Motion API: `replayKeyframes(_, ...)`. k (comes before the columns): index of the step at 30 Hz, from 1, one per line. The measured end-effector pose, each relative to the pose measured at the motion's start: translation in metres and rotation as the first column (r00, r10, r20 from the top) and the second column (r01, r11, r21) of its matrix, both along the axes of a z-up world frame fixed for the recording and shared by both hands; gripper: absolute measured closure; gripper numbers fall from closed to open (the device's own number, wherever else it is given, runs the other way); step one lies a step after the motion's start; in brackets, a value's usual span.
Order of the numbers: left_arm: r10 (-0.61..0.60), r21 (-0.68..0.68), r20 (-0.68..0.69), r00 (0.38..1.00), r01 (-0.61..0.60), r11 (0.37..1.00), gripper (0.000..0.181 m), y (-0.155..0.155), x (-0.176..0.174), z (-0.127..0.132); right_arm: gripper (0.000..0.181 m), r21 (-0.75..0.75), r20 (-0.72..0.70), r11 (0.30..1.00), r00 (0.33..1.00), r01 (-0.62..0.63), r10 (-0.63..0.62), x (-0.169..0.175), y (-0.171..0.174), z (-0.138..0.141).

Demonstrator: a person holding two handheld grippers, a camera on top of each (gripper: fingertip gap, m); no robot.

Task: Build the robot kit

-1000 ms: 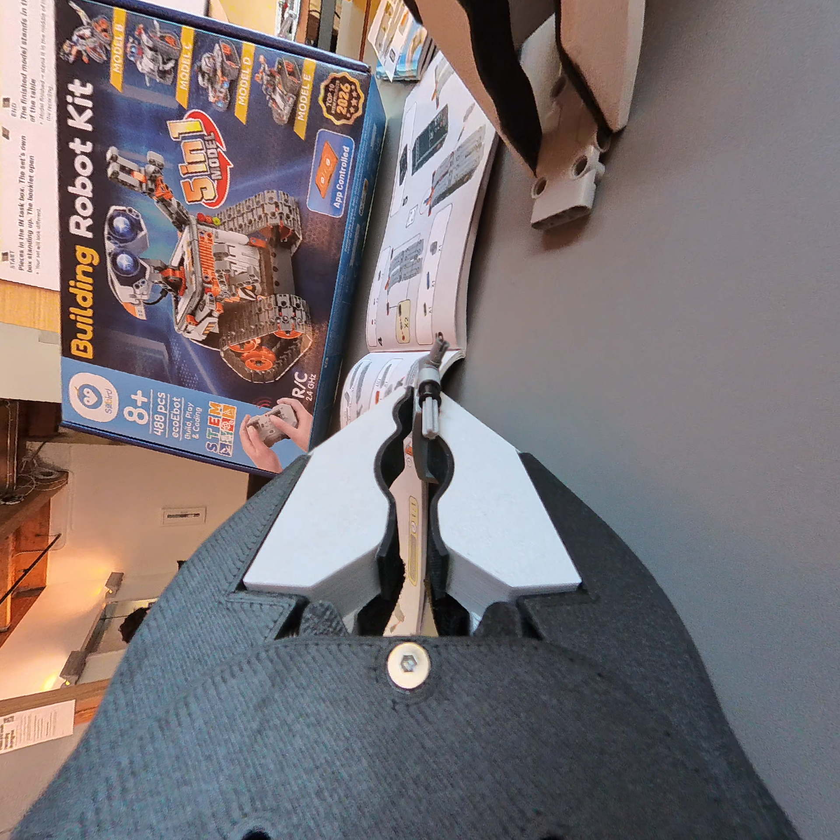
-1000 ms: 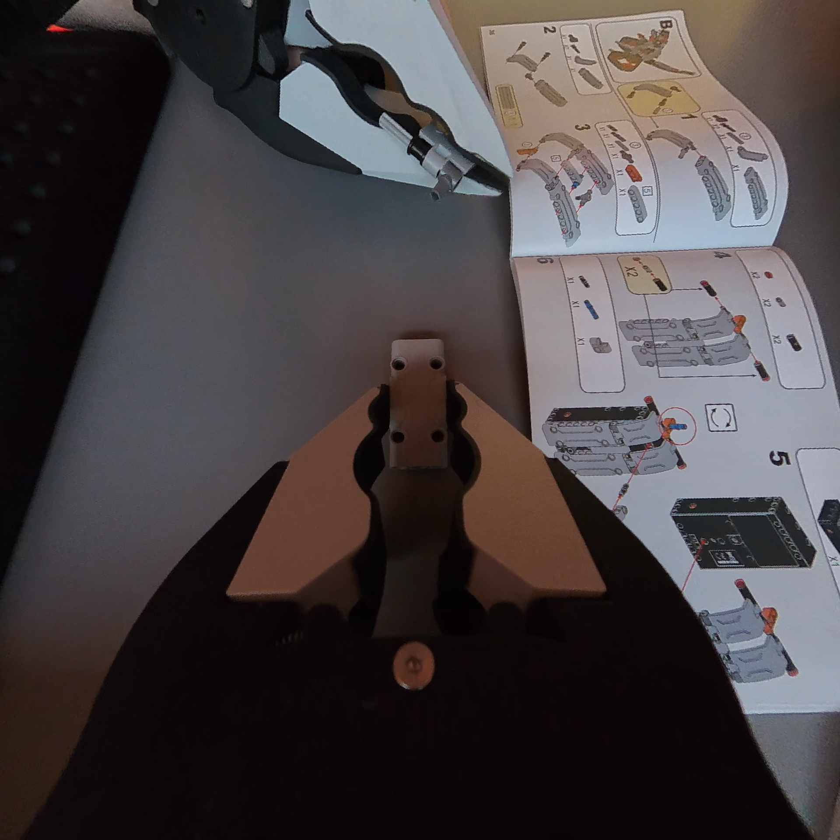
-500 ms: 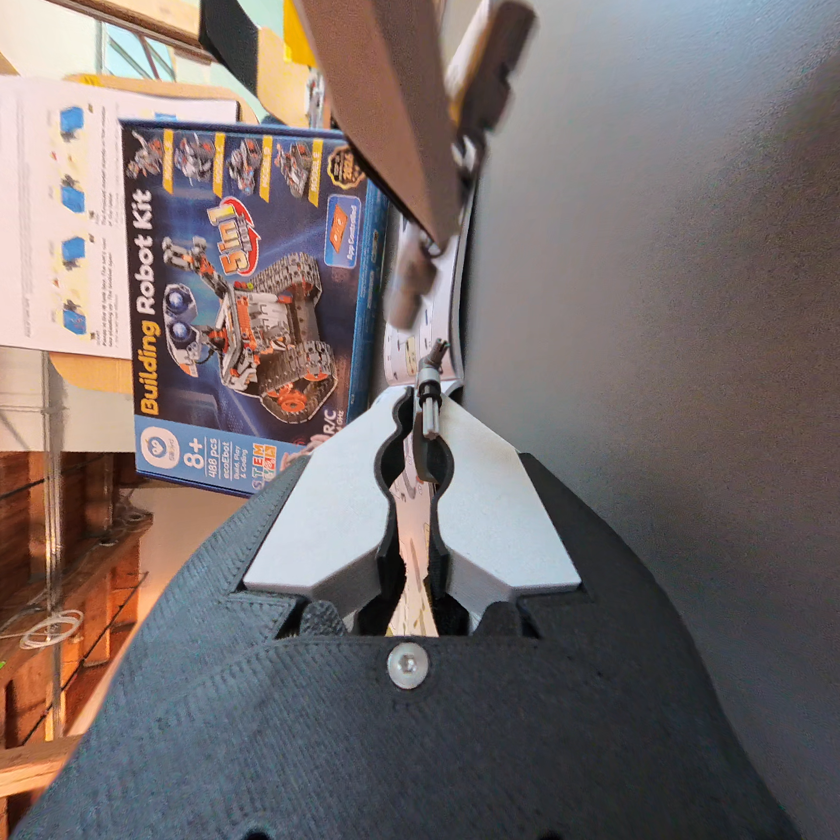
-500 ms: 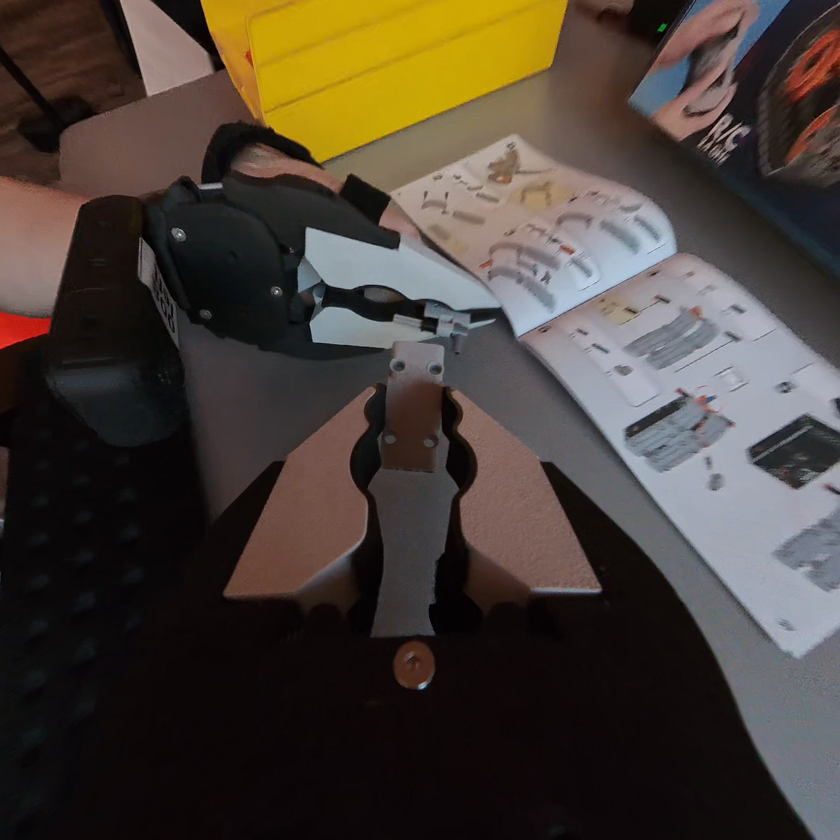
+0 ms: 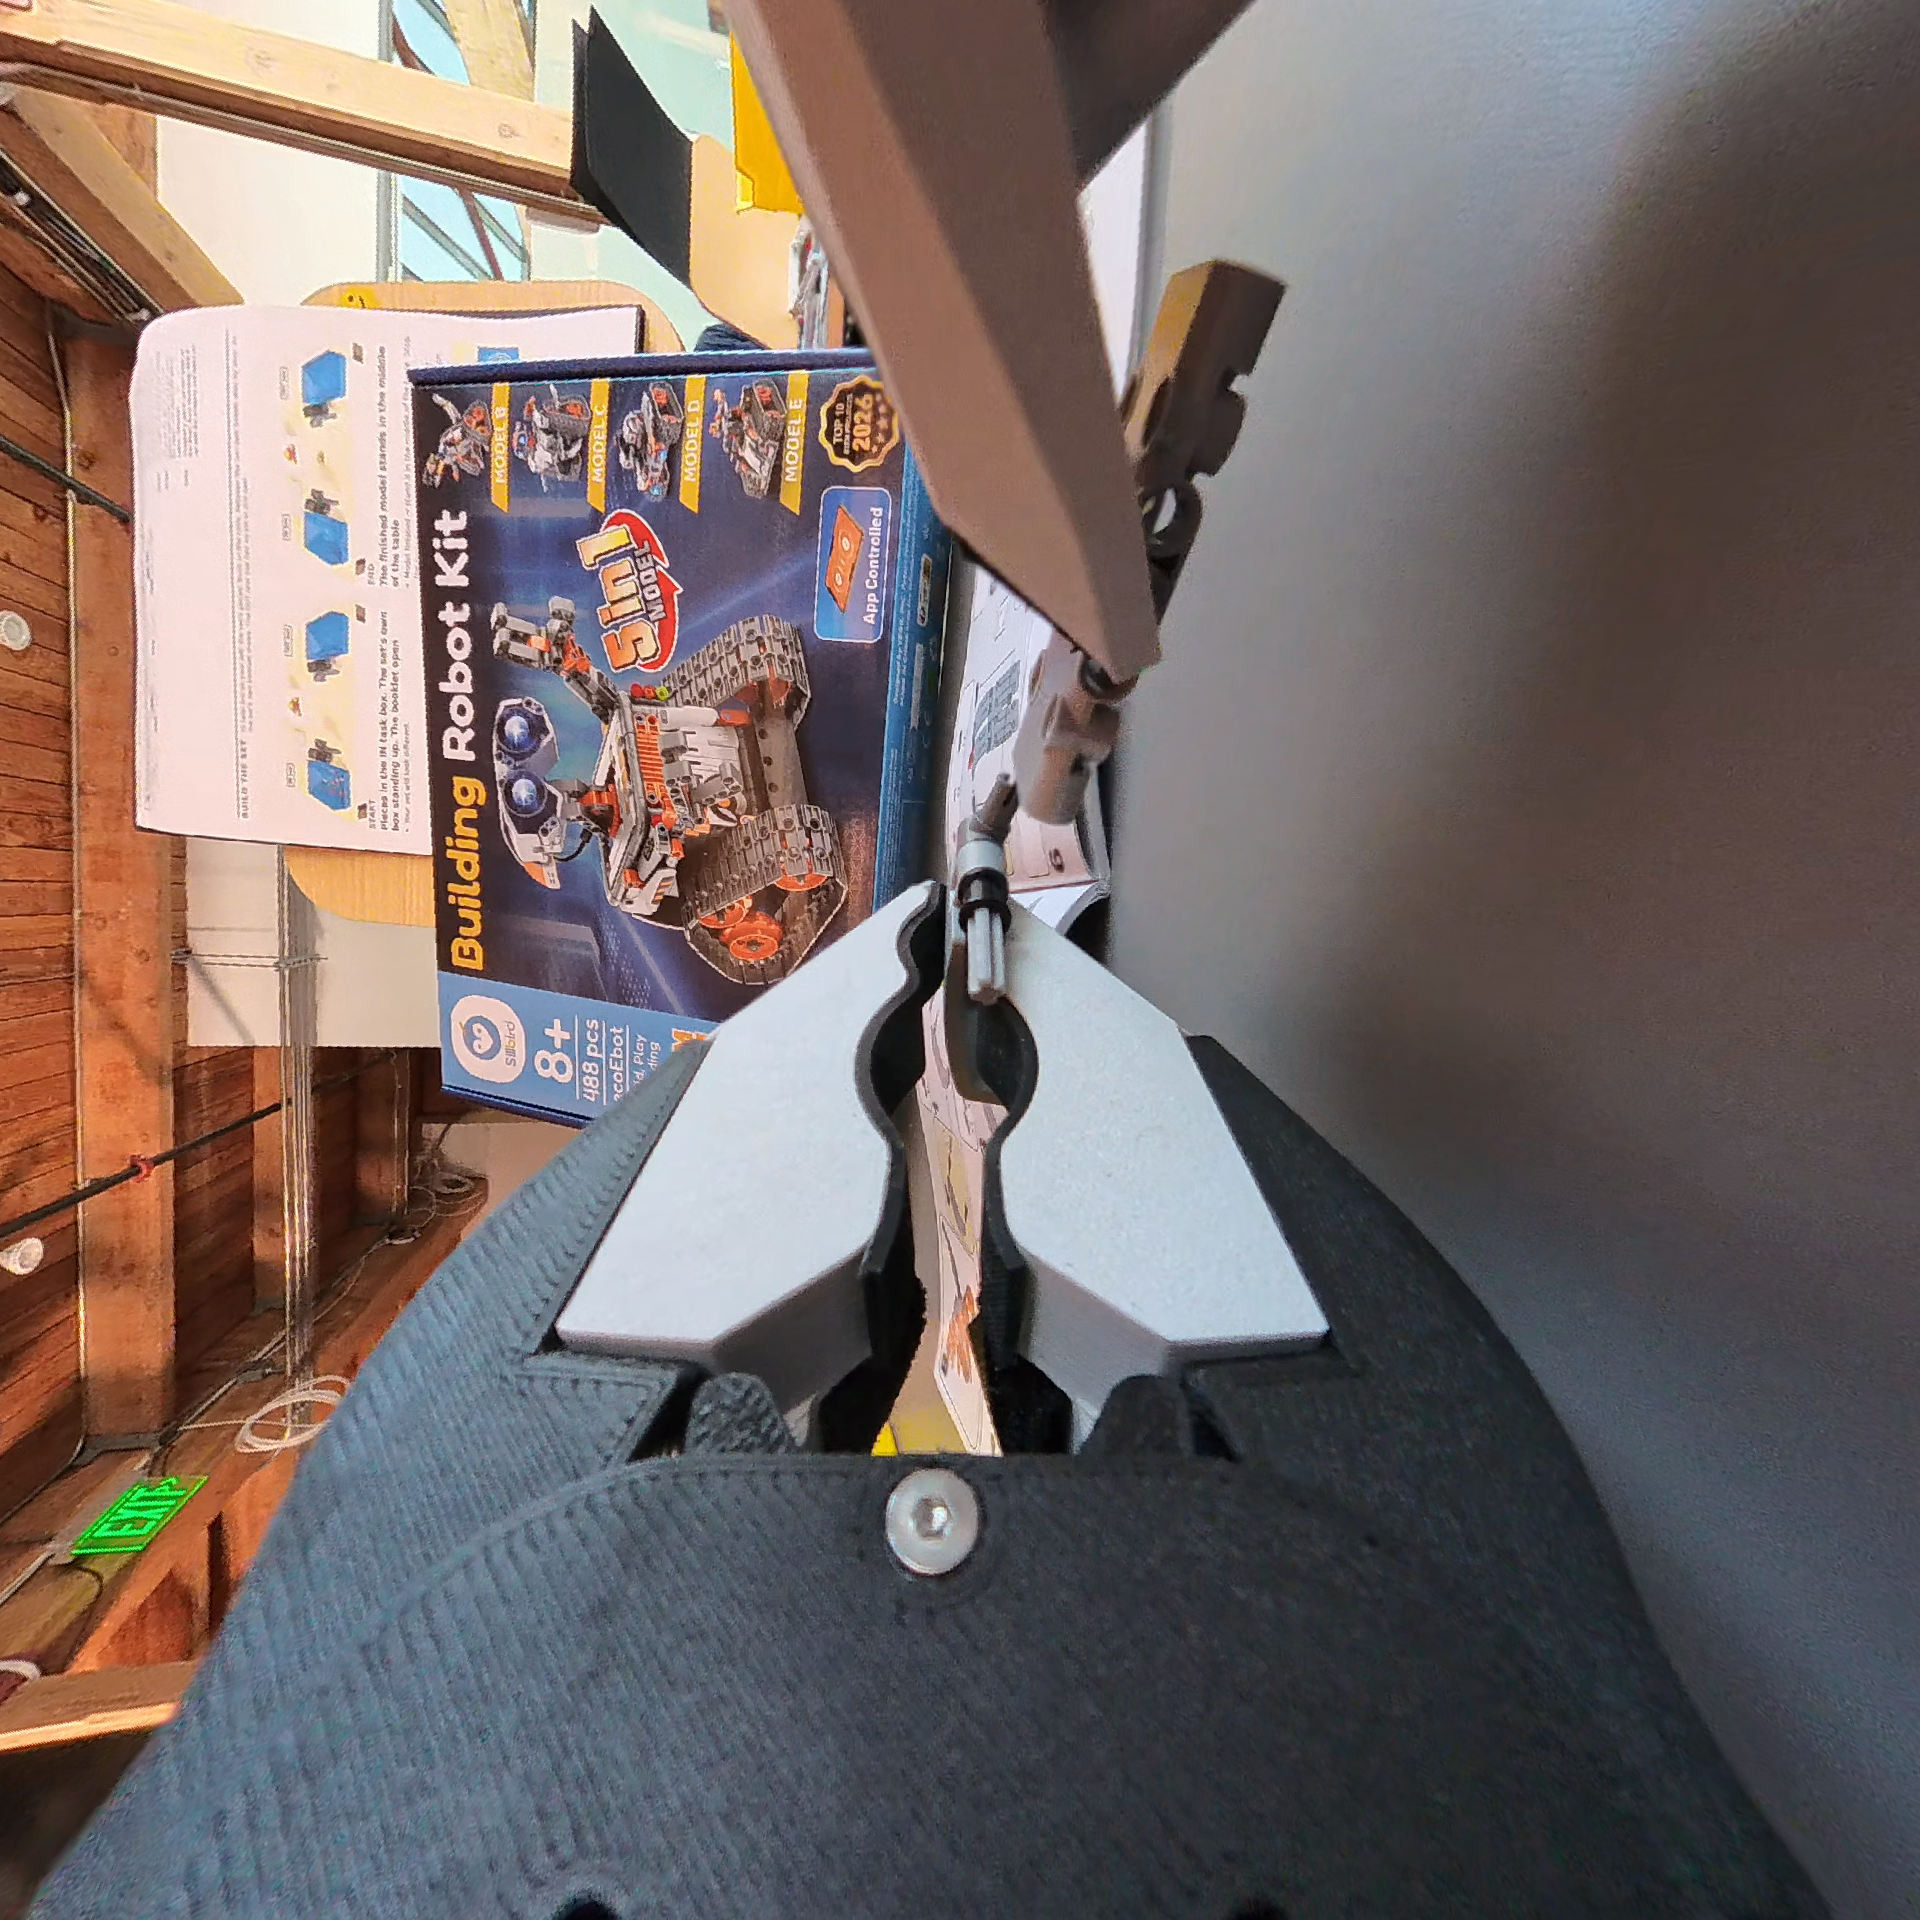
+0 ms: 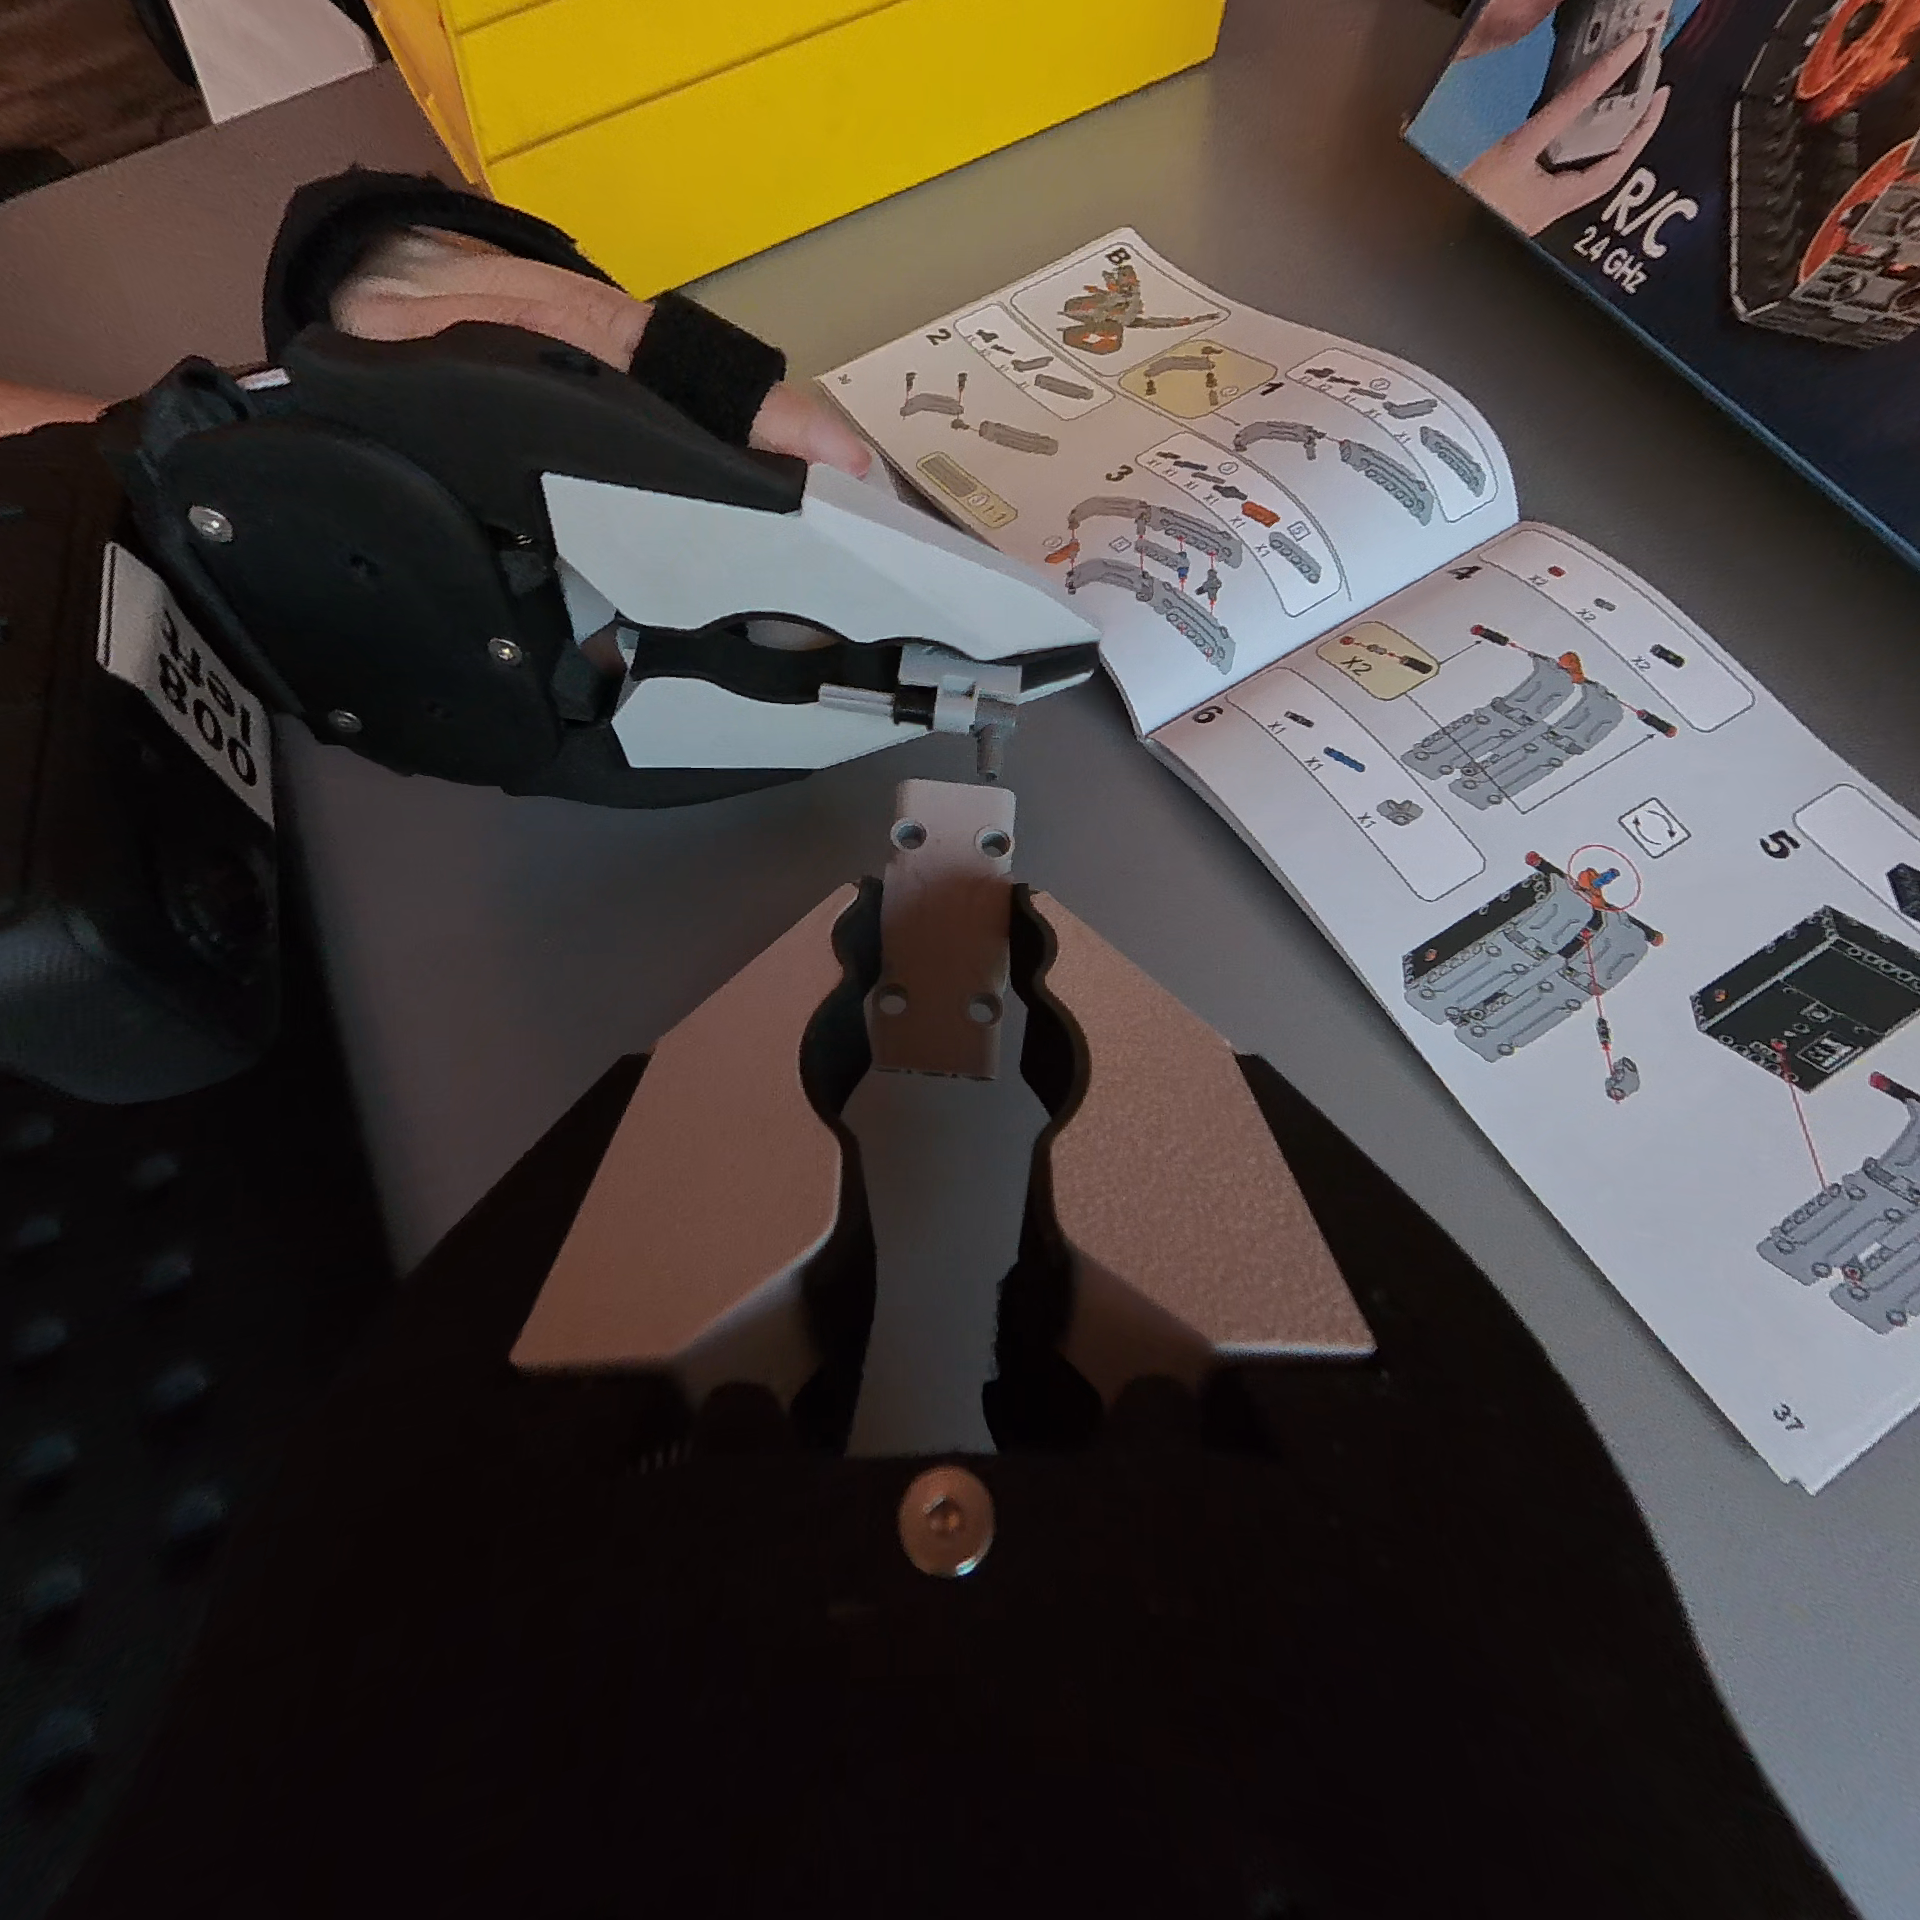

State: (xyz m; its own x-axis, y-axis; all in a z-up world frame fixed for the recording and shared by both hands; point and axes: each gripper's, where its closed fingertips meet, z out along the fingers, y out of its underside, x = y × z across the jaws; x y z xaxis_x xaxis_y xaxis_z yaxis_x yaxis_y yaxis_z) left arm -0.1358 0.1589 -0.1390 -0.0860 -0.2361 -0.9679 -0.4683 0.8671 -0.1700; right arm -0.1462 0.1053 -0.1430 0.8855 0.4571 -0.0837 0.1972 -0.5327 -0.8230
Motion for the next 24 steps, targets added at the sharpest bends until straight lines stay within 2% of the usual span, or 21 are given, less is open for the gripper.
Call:
replayKeyframes(8,-0.011,0.017,-0.058,0.998,0.012,1.000,0.181,-0.003,-0.002,-0.014,0.158,-0.021,-0.004,1.000,1.000,0.000,0.000,-0.001,0.001,-0.016)
replayKeyframes(24,0.046,-0.011,-0.024,0.999,-0.046,0.999,0.181,0.005,-0.002,-0.008,0.158,0.078,-0.035,0.997,0.999,0.013,-0.010,-0.004,0.007,-0.005)
